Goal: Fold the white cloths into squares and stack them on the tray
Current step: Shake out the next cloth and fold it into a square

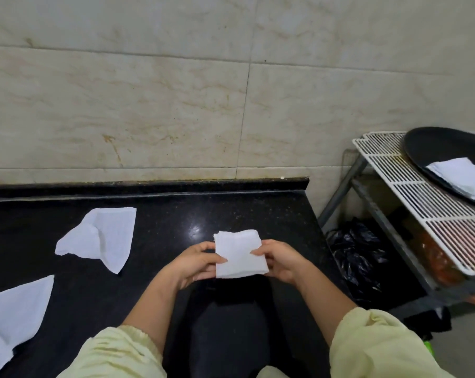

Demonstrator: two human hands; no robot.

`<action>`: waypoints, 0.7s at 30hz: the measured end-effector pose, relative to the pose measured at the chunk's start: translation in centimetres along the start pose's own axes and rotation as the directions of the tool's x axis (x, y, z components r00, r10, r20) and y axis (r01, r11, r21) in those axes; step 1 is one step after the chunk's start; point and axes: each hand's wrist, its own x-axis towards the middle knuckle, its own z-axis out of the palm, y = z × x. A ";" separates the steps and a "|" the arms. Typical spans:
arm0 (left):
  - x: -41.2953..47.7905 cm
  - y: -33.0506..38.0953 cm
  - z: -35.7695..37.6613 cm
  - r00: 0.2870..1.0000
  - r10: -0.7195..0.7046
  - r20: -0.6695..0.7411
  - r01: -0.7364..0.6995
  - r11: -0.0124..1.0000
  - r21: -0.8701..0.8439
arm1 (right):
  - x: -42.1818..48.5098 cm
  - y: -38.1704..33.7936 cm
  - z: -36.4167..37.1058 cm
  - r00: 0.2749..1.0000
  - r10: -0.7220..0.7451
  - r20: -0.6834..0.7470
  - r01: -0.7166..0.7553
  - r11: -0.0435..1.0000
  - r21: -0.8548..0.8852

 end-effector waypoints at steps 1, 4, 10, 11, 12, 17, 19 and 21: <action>0.1 0.7 0.5 1.000 0.014 0.005 -0.014 1.000 0.001 | -0.4 -0.8 -0.5 1.000 -0.031 -0.005 0.030 0.999 -0.014; 0.0 3.9 2.5 0.997 0.060 0.041 -0.061 0.998 0.011 | -1.7 -3.5 -2.3 0.993 -0.122 -0.004 0.122 0.993 0.003; -0.6 11.4 8.2 0.970 0.195 0.143 -0.207 0.976 0.072 | -5.7 -9.9 -6.9 0.960 -0.281 -0.008 0.281 0.959 0.024; -0.7 12.4 9.2 0.966 0.204 0.158 -0.218 0.973 0.077 | -6.5 -10.8 -7.7 0.953 -0.301 -0.020 0.301 0.953 0.026; -0.8 13.4 10.3 0.961 0.213 0.175 -0.229 0.971 0.076 | -7.3 -11.7 -8.5 0.947 -0.319 -0.029 0.320 0.947 0.033; -1.6 17.5 16.7 0.925 0.266 0.271 -0.289 0.956 0.048 | -12.0 -16.3 -14.0 0.908 -0.415 -0.053 0.415 0.910 -0.011; -1.6 18.9 19.9 0.912 0.290 0.289 -0.315 0.948 0.045 | -14.2 -18.0 -16.9 0.888 -0.455 -0.070 0.452 0.891 -0.052; -1.5 19.8 22.9 0.903 0.318 0.288 -0.345 0.937 0.049 | -15.6 -19.2 -19.7 0.869 -0.485 -0.096 0.480 0.874 -0.072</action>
